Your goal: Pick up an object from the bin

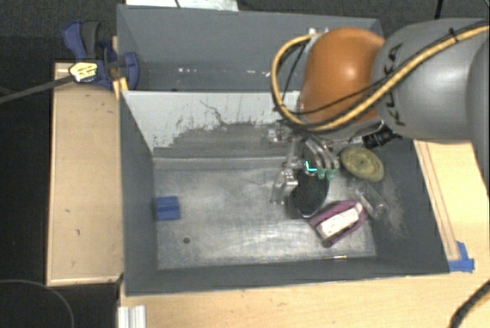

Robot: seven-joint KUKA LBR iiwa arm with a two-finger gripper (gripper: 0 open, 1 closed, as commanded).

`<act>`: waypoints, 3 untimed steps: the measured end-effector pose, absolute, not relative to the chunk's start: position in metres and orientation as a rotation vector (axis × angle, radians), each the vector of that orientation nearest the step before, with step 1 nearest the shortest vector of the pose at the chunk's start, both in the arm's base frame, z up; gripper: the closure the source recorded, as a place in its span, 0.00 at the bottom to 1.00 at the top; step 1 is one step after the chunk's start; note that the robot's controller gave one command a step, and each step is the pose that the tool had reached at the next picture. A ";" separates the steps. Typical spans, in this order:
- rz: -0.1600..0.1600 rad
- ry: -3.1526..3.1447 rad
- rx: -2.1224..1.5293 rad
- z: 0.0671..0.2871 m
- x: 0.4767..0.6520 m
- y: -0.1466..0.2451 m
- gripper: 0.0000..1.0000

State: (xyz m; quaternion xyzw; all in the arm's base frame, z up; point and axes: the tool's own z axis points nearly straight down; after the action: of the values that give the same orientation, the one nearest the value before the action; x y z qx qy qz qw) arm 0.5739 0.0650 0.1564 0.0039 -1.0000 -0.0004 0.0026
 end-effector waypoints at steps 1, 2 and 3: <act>0.004 -3.140 -0.055 0.148 0.549 -0.002 0.00; 0.000 -3.122 -0.337 0.085 0.553 -0.050 0.00; -0.001 -3.124 -0.337 0.086 0.554 -0.049 1.00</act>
Offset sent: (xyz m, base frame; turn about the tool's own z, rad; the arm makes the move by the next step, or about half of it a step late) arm -0.0245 -0.0623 -0.0082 0.0359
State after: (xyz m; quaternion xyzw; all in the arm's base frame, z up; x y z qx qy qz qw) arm 0.5543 -0.0488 0.0861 -0.1072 -0.9942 -0.0004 -0.0002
